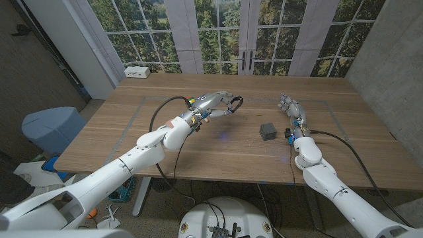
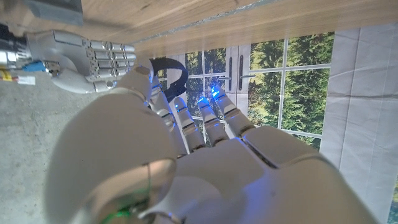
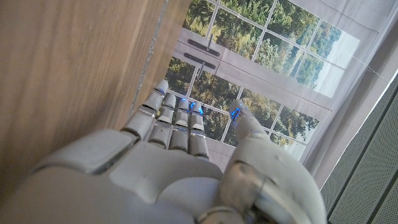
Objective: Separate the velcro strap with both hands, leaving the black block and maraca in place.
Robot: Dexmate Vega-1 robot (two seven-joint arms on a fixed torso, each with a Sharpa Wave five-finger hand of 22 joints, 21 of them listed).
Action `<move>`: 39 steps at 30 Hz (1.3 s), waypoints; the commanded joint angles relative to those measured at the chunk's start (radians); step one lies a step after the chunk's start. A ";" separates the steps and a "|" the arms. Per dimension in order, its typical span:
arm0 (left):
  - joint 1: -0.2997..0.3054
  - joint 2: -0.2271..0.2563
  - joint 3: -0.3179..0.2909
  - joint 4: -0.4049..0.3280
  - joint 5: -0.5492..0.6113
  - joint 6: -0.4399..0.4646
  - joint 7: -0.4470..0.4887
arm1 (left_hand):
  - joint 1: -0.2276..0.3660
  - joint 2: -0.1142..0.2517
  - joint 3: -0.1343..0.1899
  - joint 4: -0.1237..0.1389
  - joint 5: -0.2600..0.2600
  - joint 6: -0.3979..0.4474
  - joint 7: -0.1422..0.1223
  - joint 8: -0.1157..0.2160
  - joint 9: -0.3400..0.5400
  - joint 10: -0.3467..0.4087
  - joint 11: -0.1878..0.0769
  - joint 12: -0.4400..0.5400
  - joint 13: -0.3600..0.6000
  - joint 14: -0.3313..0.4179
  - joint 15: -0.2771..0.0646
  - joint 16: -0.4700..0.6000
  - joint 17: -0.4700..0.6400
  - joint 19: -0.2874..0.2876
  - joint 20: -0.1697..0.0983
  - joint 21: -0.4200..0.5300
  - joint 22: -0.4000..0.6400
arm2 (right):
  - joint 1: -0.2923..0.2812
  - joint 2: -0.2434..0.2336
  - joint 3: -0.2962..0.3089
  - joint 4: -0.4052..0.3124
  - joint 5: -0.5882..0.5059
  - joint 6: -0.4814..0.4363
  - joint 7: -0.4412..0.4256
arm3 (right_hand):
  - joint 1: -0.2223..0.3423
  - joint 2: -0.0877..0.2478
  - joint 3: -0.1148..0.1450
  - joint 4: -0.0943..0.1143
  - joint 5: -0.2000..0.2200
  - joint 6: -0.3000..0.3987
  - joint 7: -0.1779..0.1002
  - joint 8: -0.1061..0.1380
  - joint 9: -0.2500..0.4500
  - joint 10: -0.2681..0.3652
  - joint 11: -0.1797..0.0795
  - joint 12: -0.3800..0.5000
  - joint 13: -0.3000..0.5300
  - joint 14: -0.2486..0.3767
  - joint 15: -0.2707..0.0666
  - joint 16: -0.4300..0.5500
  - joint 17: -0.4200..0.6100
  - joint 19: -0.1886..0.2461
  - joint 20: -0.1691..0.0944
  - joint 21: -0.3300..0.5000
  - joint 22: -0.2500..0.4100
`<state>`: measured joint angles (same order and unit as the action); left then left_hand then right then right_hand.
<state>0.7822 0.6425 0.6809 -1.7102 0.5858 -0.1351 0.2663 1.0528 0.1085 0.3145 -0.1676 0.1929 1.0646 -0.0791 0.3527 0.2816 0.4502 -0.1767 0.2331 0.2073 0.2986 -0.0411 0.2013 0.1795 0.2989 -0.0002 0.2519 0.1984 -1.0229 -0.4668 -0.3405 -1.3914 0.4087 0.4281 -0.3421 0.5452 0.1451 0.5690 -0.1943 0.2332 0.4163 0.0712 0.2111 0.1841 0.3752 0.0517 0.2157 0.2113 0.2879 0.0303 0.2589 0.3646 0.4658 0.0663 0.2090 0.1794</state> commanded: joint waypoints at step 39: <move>-0.030 -0.099 -0.036 0.094 -0.447 -0.153 -0.134 | -0.001 0.044 -0.004 0.000 -0.011 0.011 -0.119 0.043 0.003 0.309 -0.033 0.161 0.135 0.213 -0.185 0.195 0.169 0.050 -0.042 0.045 0.018 | -0.084 -0.029 0.000 -0.174 -0.149 0.018 -0.058 | 0.109 -0.042 -0.002 0.001 0.010 0.047 -0.007 0.011 0.006 0.006 -0.006 0.001 0.012 -0.001 0.006 0.012 0.016 -0.004 0.023 0.002 0.005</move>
<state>0.7715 0.5546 0.6463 -1.6438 0.2059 -0.2580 0.1832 1.0347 0.1481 0.3108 -0.1684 0.1767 1.0145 -0.1290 0.3901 0.2838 0.7436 -0.2085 0.3805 0.3285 0.5006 -0.0501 0.3858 0.3335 0.3353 -0.0434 0.2887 0.2119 -1.0960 -0.4865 -0.3337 -1.5280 0.3012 0.4404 -0.4012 0.6399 0.1055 0.5715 -0.1916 0.2409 0.4541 0.0626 0.2186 0.1888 0.3838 0.0496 0.2157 0.2211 0.2878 0.0304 0.2667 0.3785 0.4639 0.0827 0.2090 0.1791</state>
